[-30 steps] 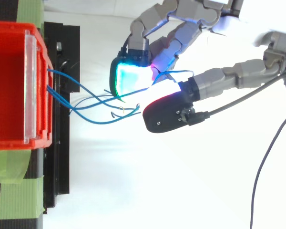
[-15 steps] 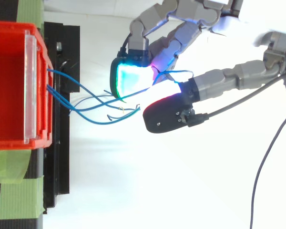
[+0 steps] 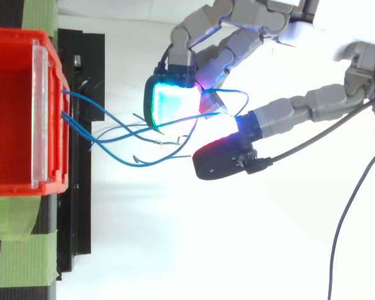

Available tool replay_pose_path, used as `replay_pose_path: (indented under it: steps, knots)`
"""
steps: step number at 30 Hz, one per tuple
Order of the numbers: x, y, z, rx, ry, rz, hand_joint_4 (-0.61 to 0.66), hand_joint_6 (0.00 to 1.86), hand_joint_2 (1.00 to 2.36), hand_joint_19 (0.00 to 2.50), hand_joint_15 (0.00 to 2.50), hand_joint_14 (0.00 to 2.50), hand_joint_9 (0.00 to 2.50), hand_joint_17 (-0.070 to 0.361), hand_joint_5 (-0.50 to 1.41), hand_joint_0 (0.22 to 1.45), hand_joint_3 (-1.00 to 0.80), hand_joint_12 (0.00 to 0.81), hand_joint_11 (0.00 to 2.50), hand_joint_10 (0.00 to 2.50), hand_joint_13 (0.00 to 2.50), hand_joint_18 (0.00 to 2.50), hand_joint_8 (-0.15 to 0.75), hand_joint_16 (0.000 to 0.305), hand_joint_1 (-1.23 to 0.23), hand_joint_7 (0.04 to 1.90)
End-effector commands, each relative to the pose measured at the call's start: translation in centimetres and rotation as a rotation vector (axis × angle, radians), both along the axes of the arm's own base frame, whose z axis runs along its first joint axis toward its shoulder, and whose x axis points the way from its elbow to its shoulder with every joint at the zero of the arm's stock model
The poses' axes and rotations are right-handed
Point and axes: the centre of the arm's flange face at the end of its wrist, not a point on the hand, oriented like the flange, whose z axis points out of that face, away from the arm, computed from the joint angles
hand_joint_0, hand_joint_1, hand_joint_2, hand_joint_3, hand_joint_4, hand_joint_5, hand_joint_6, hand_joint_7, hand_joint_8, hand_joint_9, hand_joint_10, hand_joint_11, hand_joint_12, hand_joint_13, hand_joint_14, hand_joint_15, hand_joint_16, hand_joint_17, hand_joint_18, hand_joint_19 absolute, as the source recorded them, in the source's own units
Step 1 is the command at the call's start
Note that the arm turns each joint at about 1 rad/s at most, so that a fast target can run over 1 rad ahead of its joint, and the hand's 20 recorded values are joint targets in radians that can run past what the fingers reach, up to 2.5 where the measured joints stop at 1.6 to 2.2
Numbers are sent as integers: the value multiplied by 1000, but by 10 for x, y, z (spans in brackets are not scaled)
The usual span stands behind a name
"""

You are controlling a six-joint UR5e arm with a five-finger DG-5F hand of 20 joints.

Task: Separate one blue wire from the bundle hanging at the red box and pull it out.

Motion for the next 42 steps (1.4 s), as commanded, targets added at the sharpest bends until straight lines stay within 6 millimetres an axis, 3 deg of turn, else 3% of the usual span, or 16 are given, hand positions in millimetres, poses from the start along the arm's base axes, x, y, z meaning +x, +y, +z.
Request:
replay_pose_path:
  steps: [1, 7, 13, 17, 42]
  knots:
    - [0, 0, 0, 0, 0, 0, 210, 952, 1021, 526, 641, 20, 770, 129, -250, 647, -168, 443, 1656, 3, 581, 756, 309, 57, -997, 932]
    - [0, 0, -1, 0, 1, 0, 196, 939, 1019, 573, 654, 17, 790, 129, -245, 590, -213, 445, 1634, 4, 570, 735, 324, 57, -948, 914]
    - [0, 1, -1, 0, 1, 2, 189, 889, 1005, 605, 653, 18, 797, 140, -238, 505, -438, 464, 1630, 4, 558, 711, 332, 62, -939, 923]
    - [0, 1, -1, 0, 1, 2, 188, 881, 1001, 602, 648, 18, 797, 142, -239, 492, -497, 466, 1619, 3, 555, 718, 340, 63, -939, 910]
    - [-1, 1, 0, 5, 5, 0, 108, 887, 1008, 689, 680, 18, 1095, 115, -148, 552, -410, 431, 1615, 6, 712, 829, 311, 51, -759, 998]
